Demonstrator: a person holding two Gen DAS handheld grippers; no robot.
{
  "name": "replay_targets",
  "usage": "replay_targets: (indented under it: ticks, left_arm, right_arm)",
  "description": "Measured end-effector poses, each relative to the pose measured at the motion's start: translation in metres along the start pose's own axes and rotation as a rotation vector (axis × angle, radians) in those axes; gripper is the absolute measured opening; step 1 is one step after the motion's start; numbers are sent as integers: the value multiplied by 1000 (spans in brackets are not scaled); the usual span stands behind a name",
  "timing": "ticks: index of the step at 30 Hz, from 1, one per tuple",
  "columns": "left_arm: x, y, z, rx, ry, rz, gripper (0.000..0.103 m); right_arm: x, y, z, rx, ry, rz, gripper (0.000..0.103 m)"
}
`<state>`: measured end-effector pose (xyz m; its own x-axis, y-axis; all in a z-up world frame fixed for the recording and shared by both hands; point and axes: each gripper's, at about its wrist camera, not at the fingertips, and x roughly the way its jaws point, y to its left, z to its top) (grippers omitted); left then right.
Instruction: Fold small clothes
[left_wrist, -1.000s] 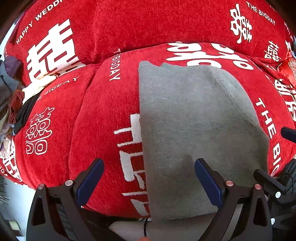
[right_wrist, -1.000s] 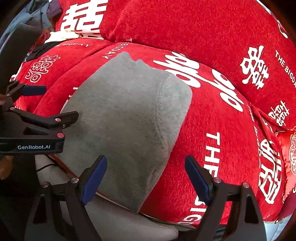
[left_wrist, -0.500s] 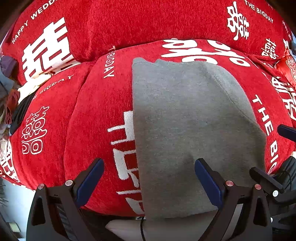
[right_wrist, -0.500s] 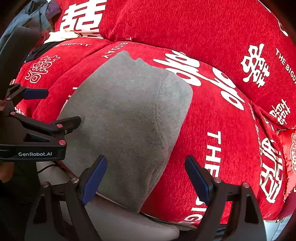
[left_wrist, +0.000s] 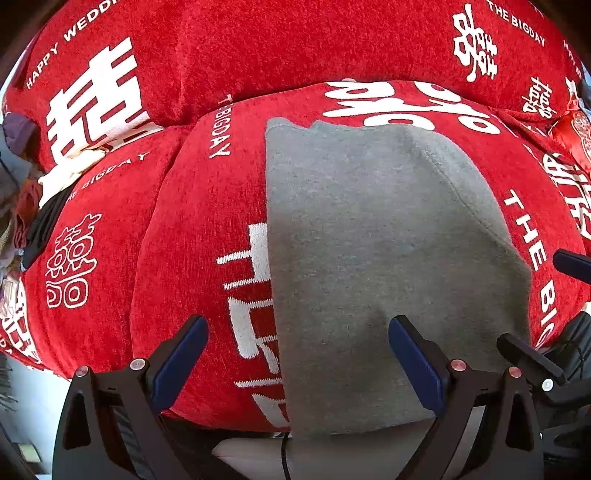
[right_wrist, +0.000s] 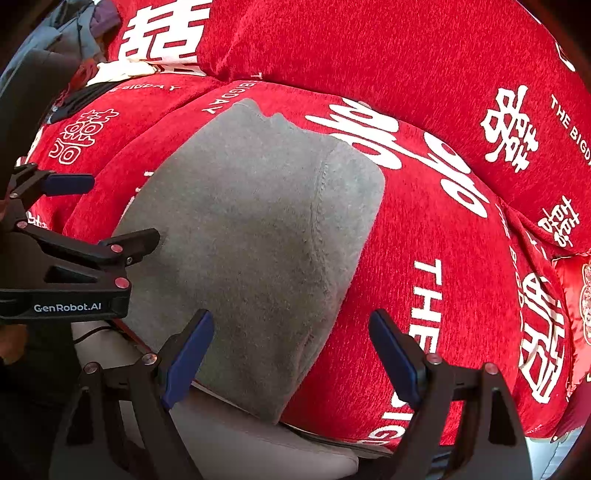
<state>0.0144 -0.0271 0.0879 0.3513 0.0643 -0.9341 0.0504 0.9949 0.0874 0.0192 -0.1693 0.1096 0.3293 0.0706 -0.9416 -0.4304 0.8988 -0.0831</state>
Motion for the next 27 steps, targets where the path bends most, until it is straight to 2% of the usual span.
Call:
replay_targets:
  ticks: [6, 9, 19, 27]
  left_arm:
    - [3, 1, -1, -8, 20, 12, 99]
    - [4, 1, -2, -3, 28, -13, 99]
    - [1, -1, -2, 1, 23, -17, 99]
    - [2, 4, -6, -38, 40, -57, 99]
  right_arm:
    - [1, -1, 0, 0, 0, 1, 88]
    - [0, -1, 0, -1, 0, 2, 88]
    - [-1, 0, -2, 7, -7, 1, 88]
    - [-4, -1, -6, 13, -8, -4, 88]
